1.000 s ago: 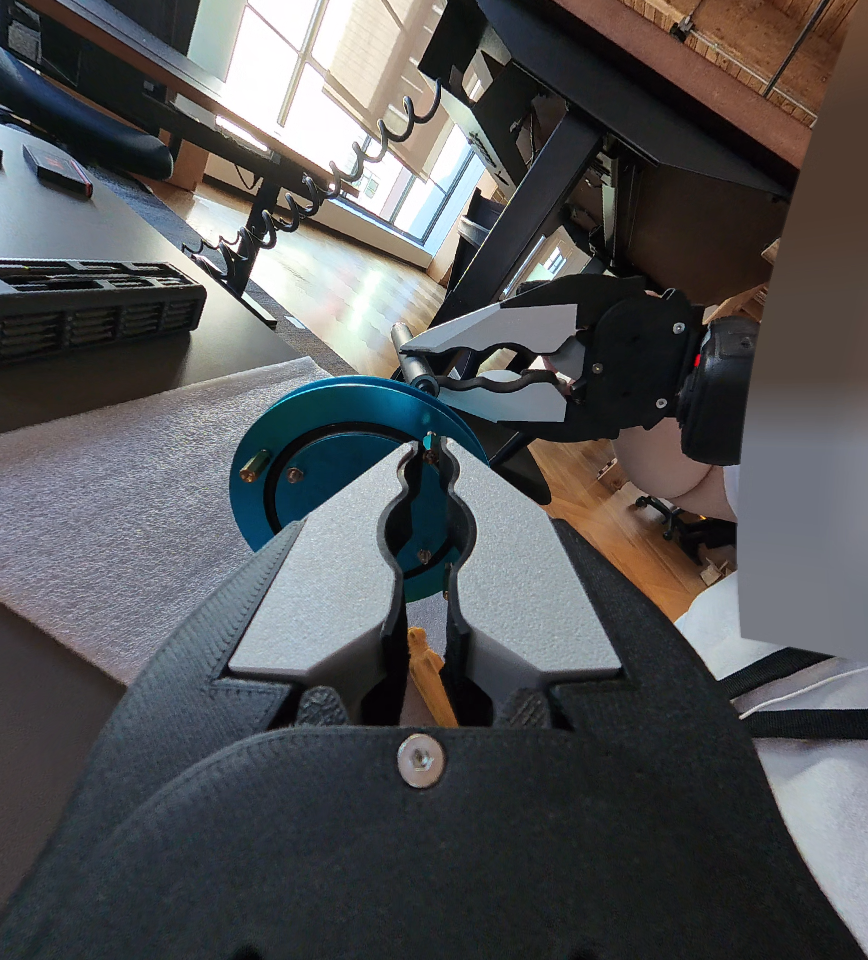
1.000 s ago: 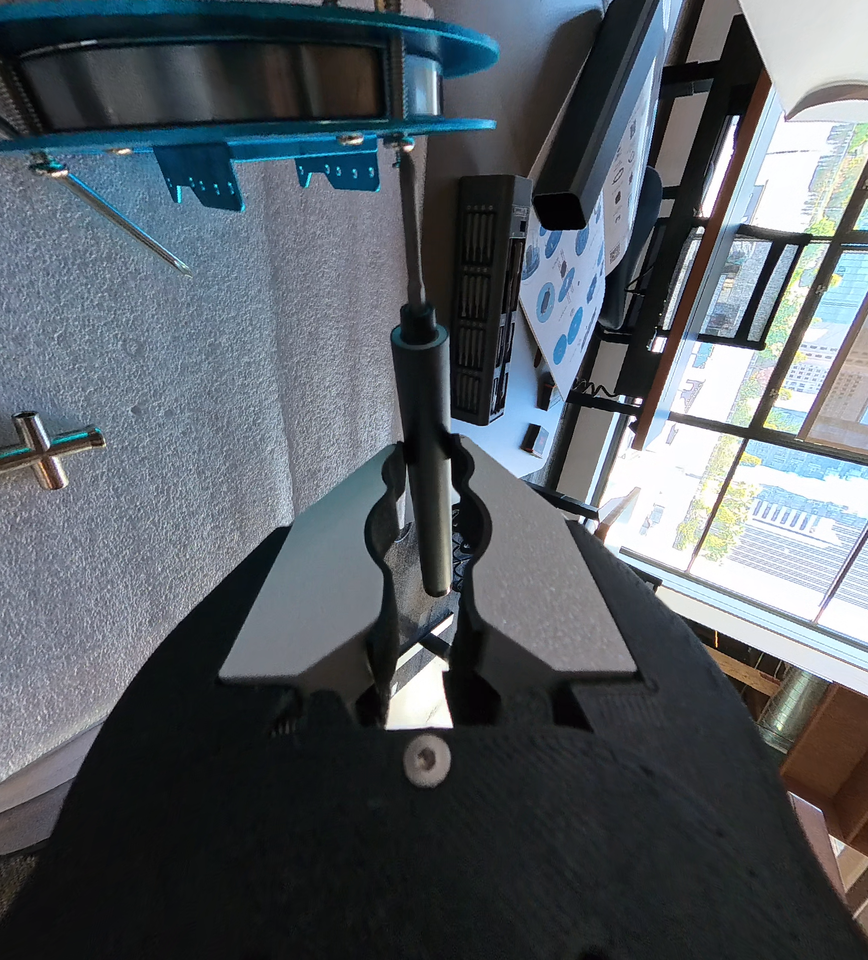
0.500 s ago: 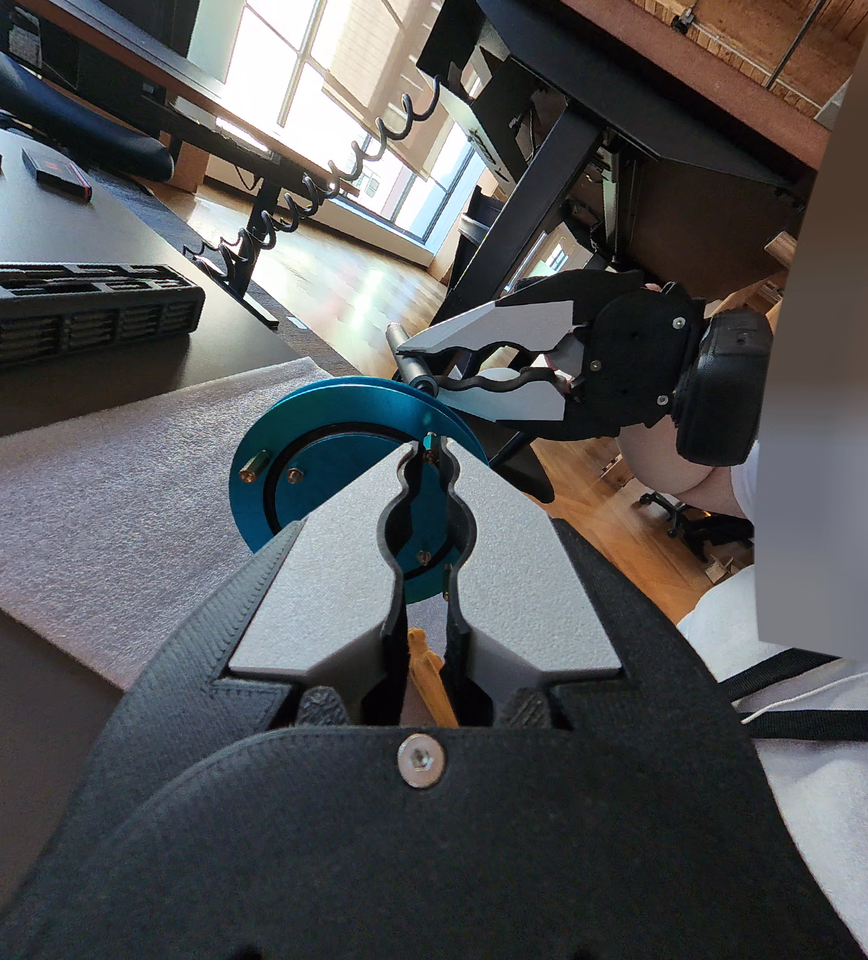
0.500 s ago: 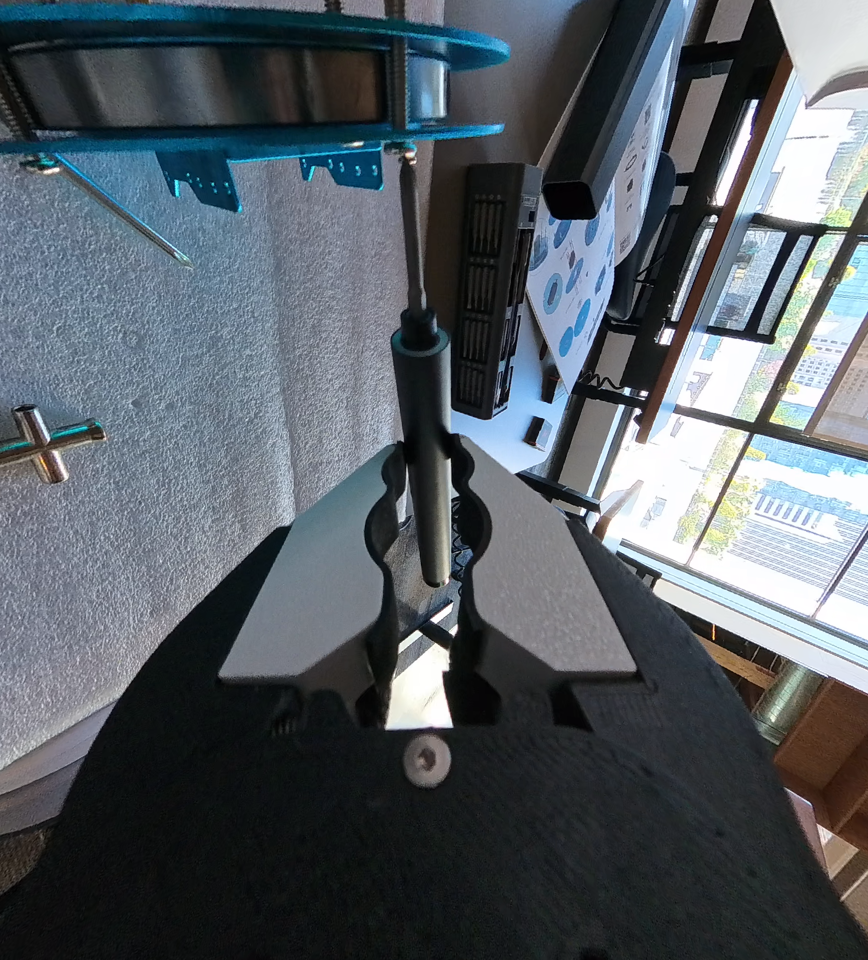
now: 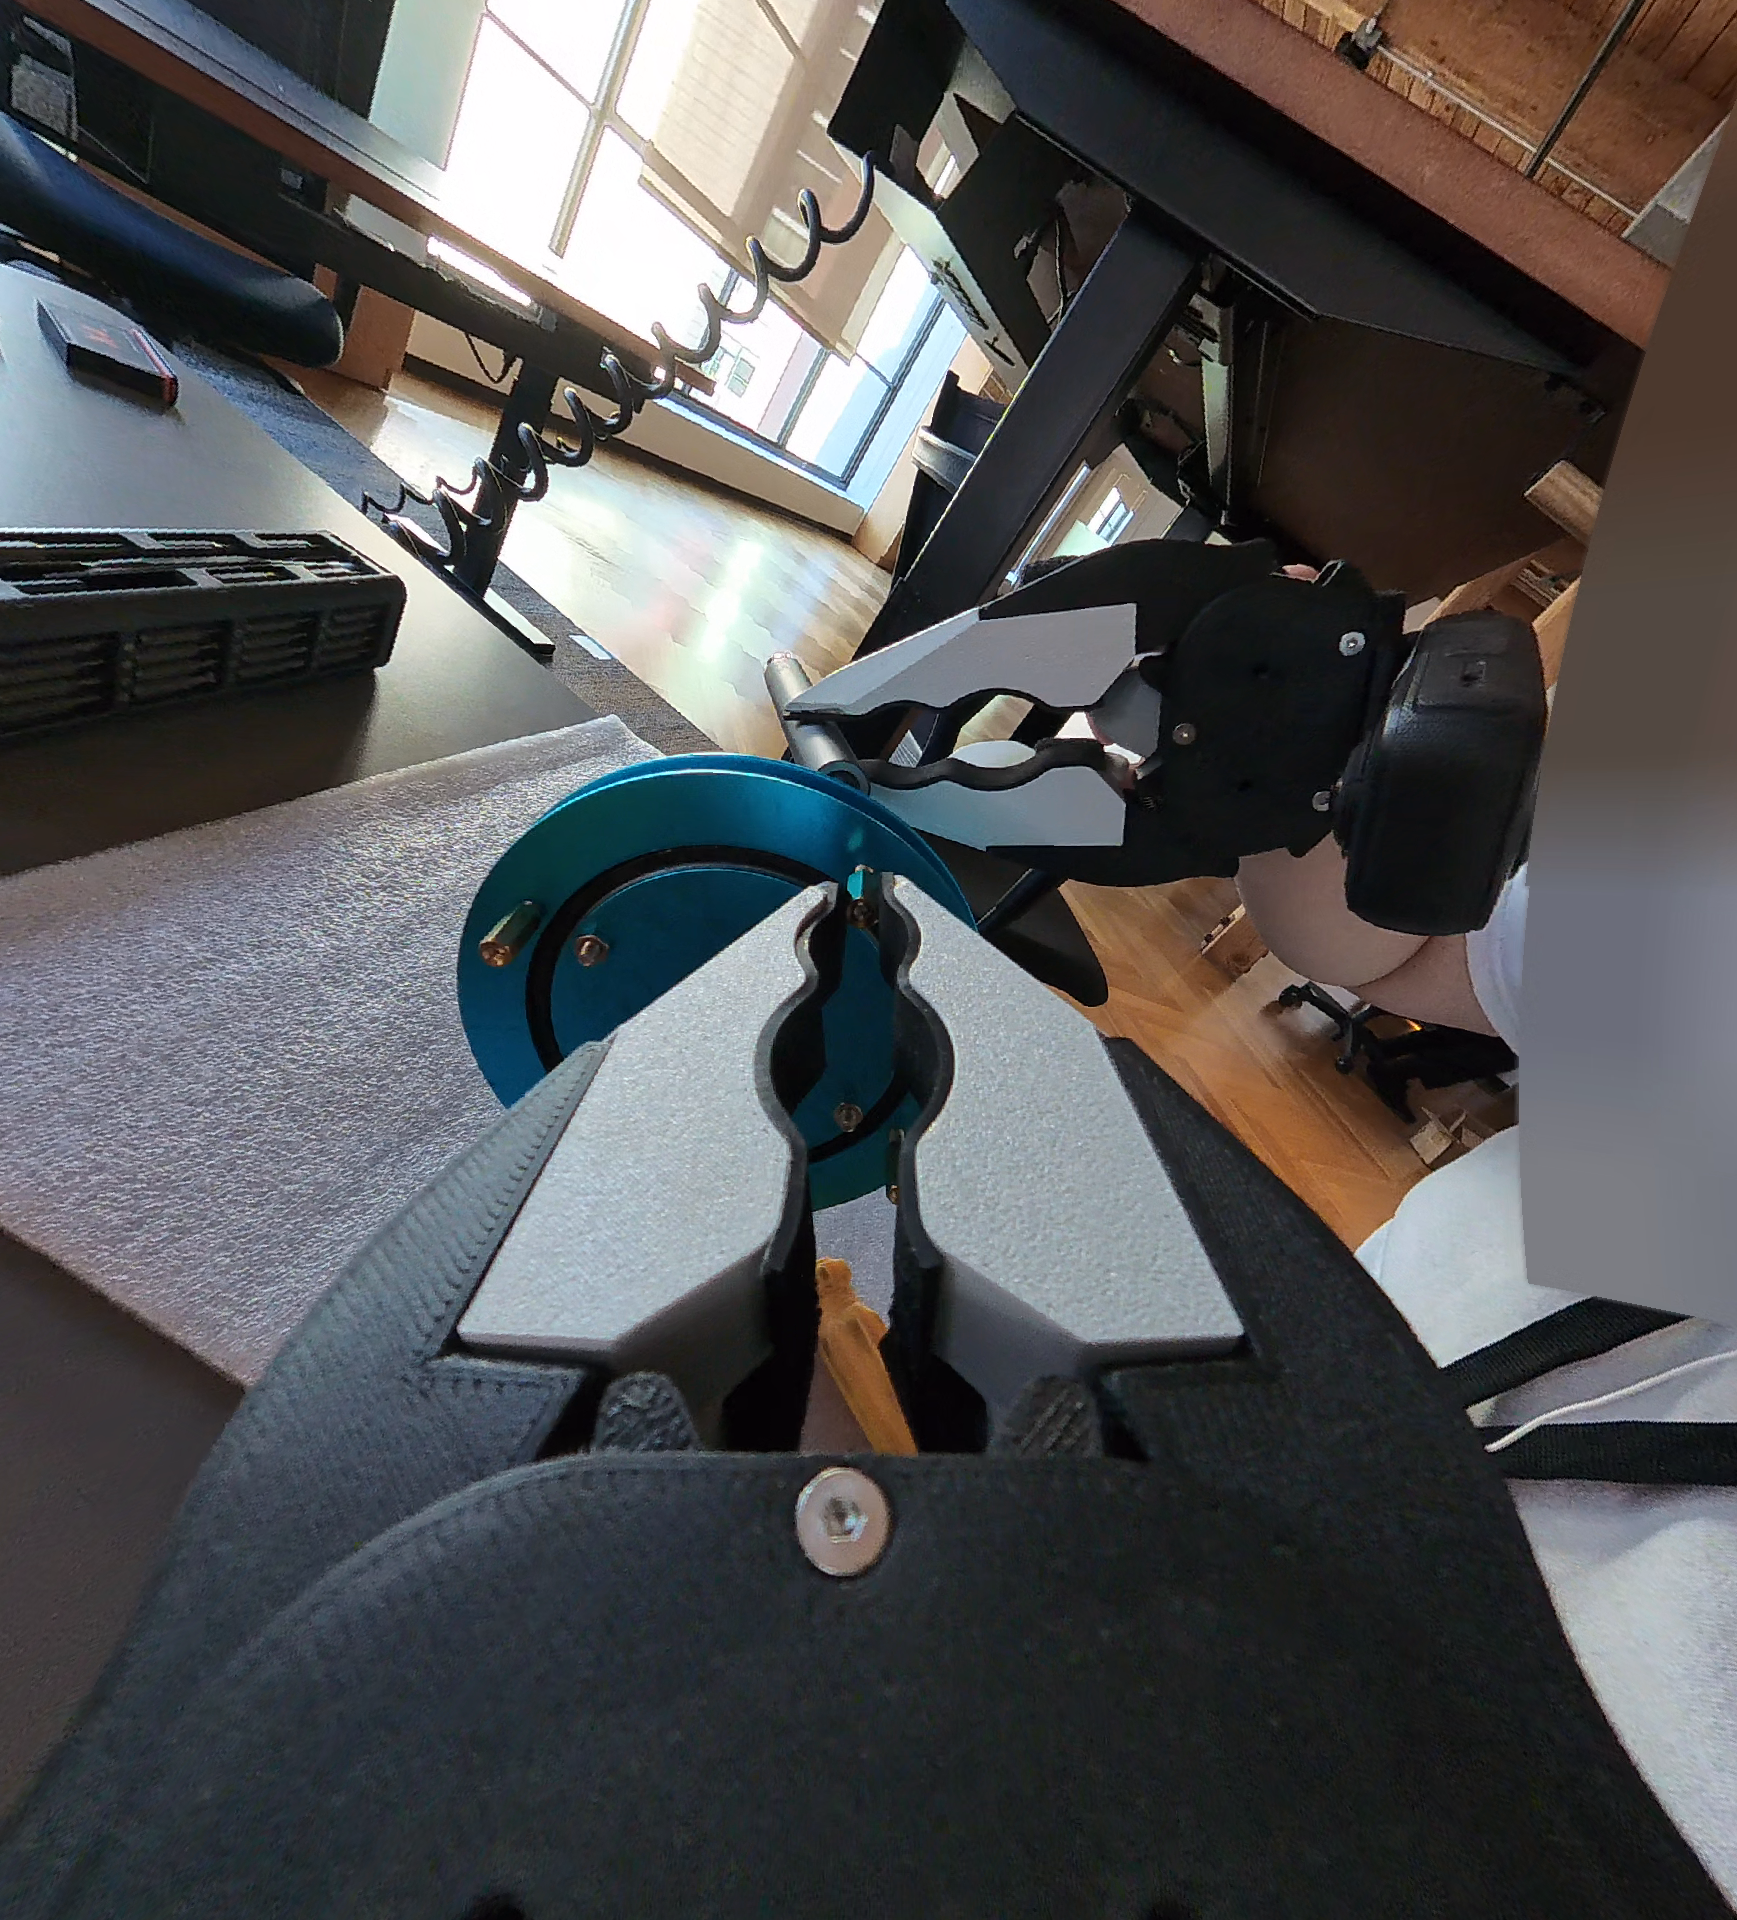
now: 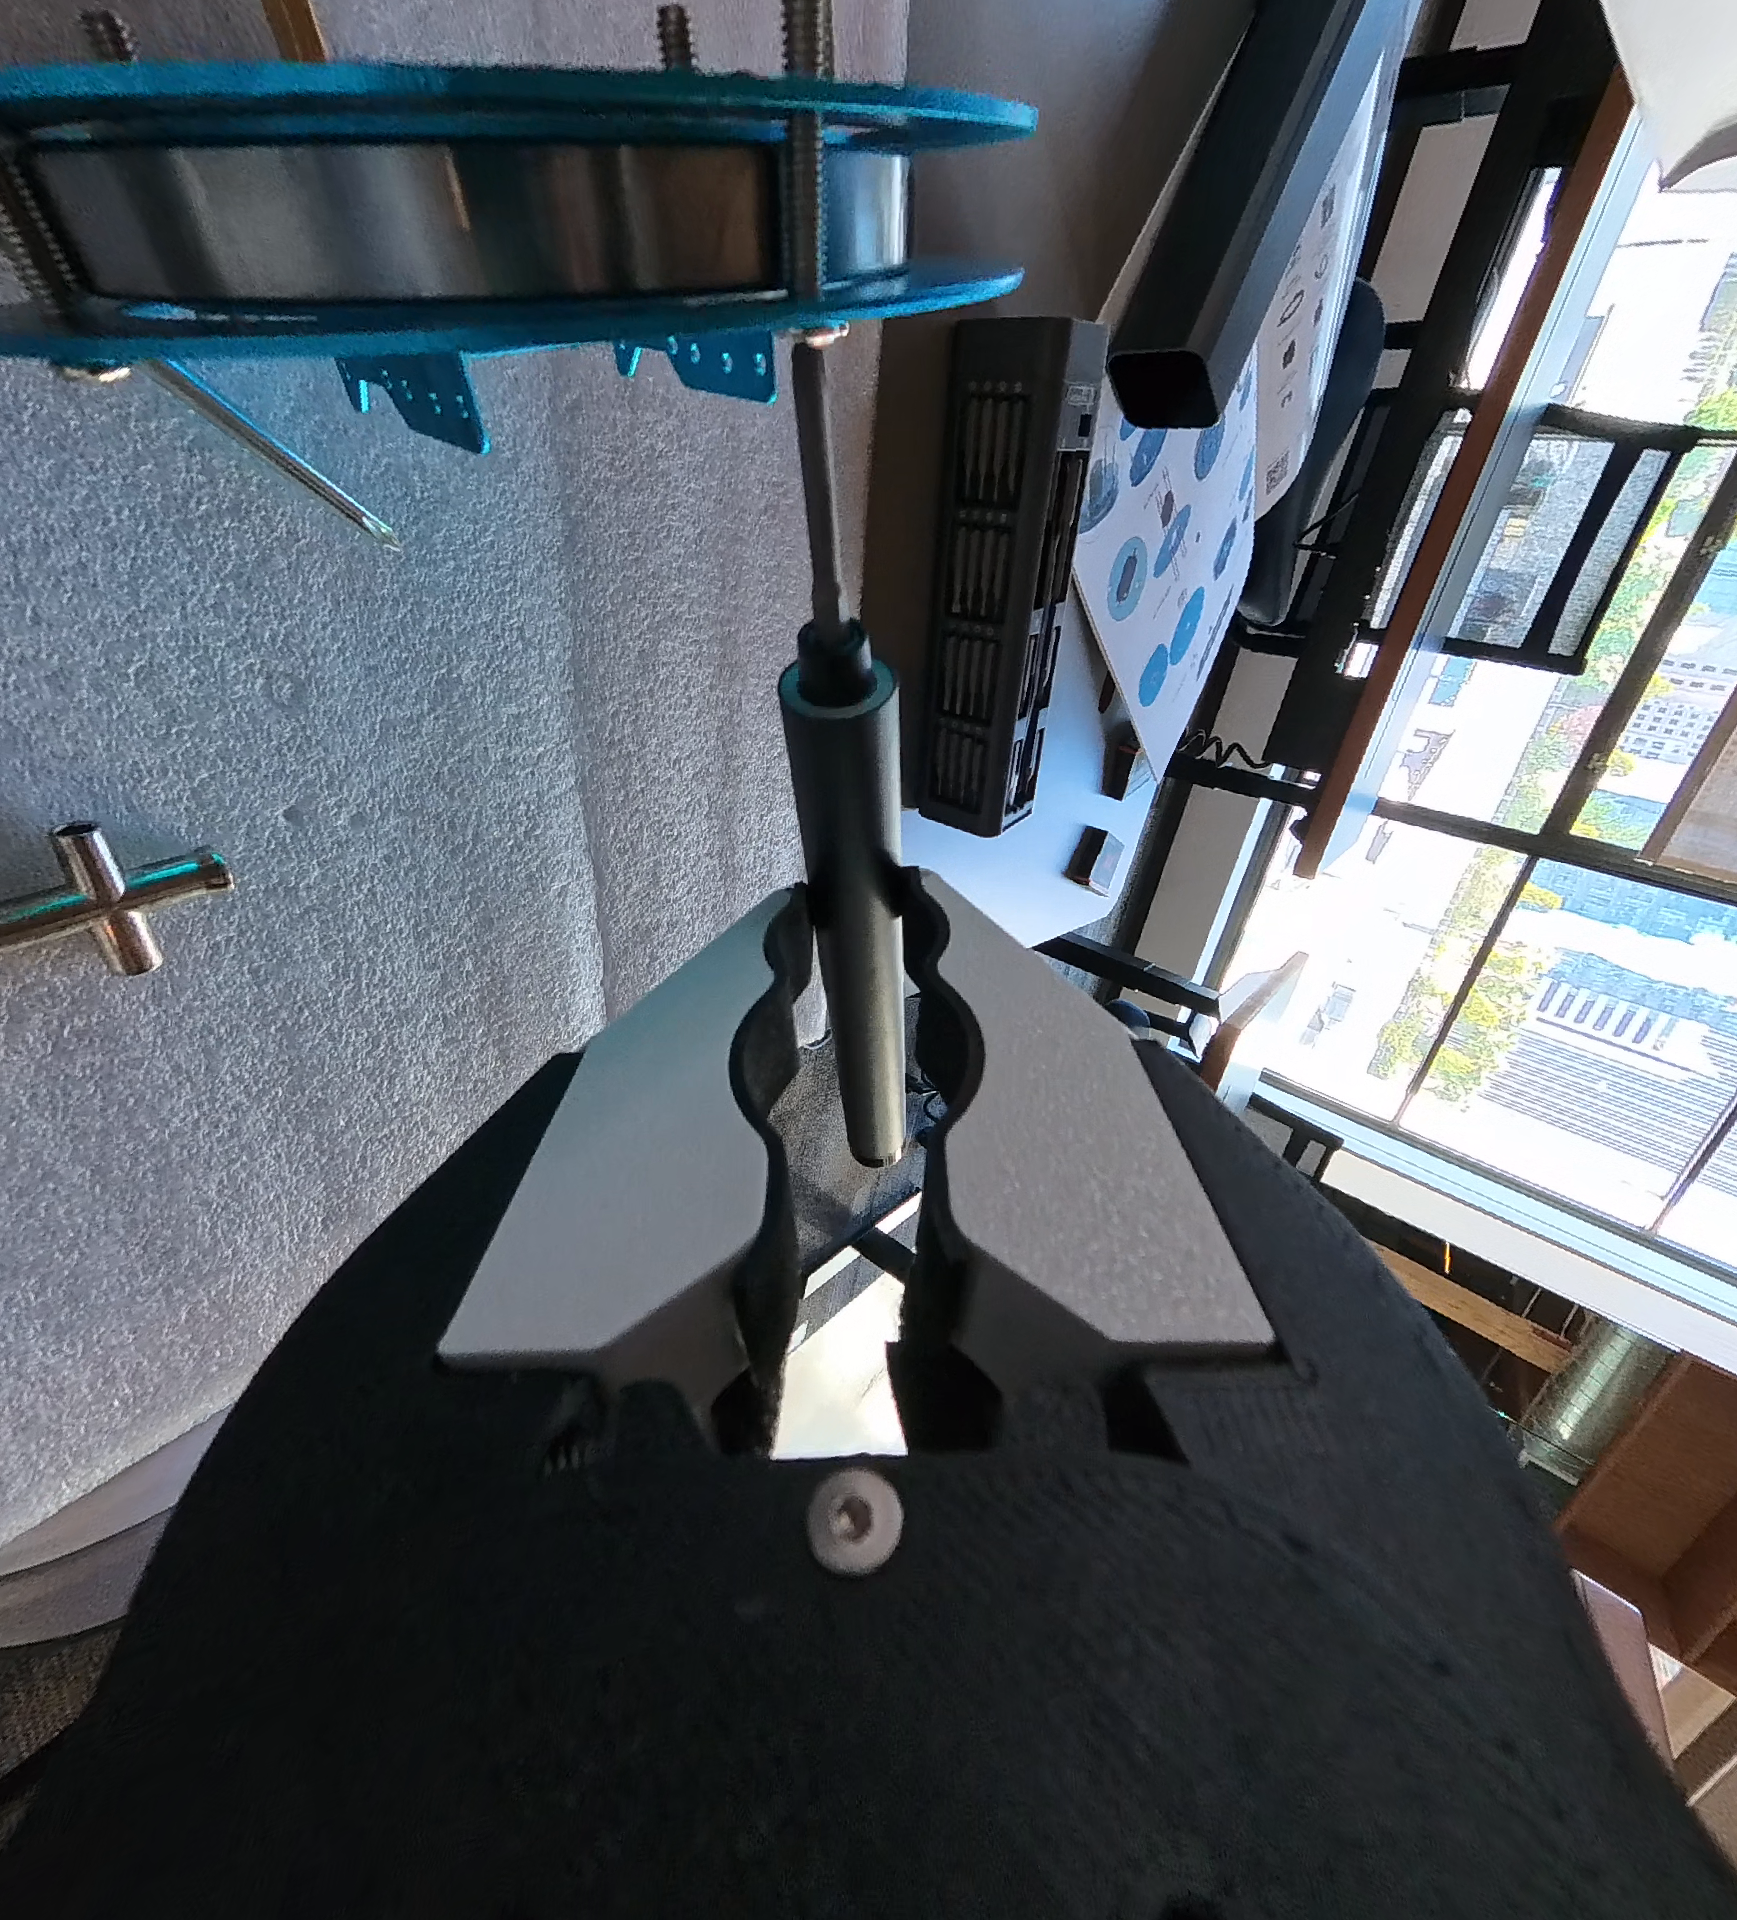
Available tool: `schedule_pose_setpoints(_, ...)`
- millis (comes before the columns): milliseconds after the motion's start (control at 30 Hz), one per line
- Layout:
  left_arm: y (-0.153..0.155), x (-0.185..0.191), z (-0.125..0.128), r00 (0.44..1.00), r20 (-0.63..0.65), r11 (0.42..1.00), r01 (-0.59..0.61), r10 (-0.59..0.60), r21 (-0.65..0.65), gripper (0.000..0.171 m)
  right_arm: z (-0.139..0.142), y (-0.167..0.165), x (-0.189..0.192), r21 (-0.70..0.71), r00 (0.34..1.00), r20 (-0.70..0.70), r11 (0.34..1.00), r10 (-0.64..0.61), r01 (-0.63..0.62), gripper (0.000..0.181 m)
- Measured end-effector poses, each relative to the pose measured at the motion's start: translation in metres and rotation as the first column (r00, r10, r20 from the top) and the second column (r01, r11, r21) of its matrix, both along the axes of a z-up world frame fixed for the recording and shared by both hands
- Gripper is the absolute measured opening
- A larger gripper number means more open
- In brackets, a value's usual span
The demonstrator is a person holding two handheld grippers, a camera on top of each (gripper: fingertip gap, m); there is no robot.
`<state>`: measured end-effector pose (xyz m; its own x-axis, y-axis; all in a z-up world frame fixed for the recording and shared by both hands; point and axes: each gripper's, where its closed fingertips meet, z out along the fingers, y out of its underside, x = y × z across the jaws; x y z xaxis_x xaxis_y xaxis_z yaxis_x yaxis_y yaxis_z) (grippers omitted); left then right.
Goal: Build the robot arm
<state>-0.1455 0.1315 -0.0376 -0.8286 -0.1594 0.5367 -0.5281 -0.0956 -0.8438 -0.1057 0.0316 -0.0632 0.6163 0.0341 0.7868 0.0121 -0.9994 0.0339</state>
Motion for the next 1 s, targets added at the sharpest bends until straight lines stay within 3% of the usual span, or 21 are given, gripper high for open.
schedule_pose_setpoints(733,0.008,0.005,-0.001,0.999,-0.013,0.999,-0.041,0.041,-0.002,0.003,0.010,0.005,-0.008,-0.007,1.000,-0.010,1.000,0.009,-0.009,0.016)
schedule_pose_setpoints(1000,0.009,0.002,-0.001,0.999,-0.048,1.000,-0.006,0.005,-0.024,0.004,0.014,0.007,-0.012,-0.015,0.998,0.009,0.998,0.058,-0.058,0.016)
